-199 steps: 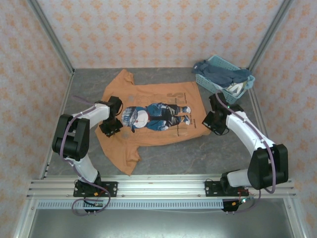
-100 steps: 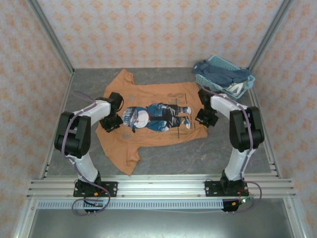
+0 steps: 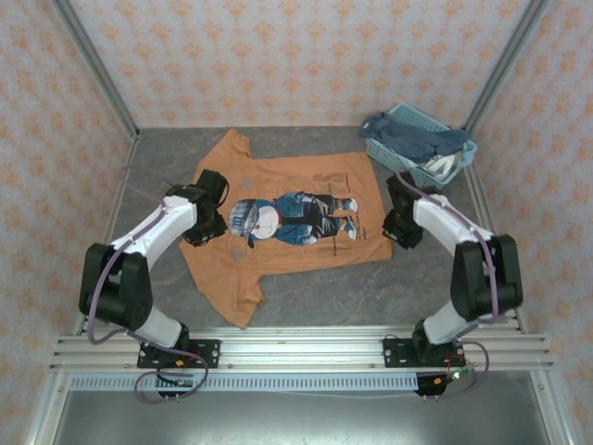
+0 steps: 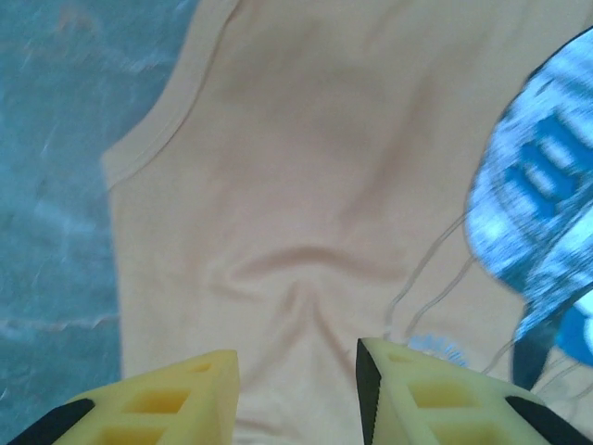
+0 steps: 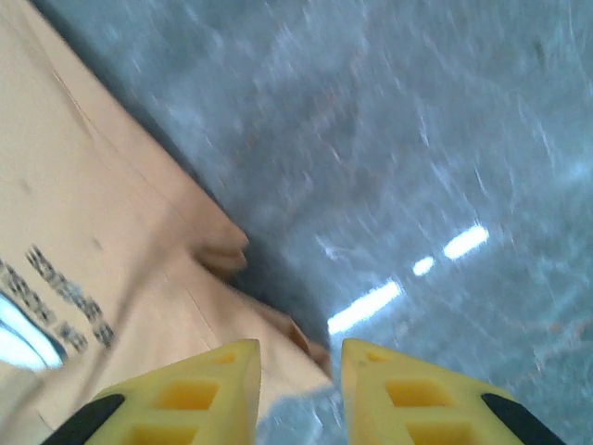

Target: Fold and stack the t-shirts

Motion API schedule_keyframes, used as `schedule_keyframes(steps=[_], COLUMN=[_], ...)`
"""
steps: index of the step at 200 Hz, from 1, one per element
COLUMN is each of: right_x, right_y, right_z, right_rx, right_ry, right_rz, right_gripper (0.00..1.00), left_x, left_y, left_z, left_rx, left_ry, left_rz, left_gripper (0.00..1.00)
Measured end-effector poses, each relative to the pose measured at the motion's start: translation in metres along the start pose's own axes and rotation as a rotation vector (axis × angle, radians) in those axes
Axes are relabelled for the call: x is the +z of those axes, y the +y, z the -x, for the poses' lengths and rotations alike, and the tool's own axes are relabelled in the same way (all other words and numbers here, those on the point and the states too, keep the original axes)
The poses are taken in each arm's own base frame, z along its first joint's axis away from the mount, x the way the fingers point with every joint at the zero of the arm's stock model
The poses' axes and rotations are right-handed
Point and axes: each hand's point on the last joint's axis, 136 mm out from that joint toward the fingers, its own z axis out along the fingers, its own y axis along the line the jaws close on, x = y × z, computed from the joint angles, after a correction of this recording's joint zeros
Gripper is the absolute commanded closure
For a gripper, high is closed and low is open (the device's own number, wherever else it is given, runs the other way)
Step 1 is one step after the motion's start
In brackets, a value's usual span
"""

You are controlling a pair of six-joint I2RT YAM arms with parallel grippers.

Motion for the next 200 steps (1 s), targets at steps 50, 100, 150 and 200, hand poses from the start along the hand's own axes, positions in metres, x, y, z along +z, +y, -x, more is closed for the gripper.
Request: schedule_keyframes(steps=[50, 100, 150, 200], right_x=[0.021, 0.035, 0.041, 0.039], right_y=[-0.014, -0.004, -0.002, -0.006], right_z=[-0.032, -0.034, -0.036, -0.032], right_rx=[0.038, 0.042, 0.044, 0.067], right_ry=[0.083, 0.113, 0.132, 0.116], right_rz=[0.017, 0.052, 0.046, 0.037], right_gripper=[0.65, 0.65, 0.78, 1.00], left_x=[0.011, 0.004, 0.003, 0.008], left_y=[0.038, 0.044, 0.052, 0.065], left_z=[-0.061, -0.083, -0.110, -0.143], left_rx=[0.000, 0.029, 0.061, 0.080], left_ry=[0.163, 0.208, 0.260, 0.320], left_rz=[0.095, 0.088, 0.103, 0.116], left_gripper=[0.54, 0.52, 0.50, 0.47])
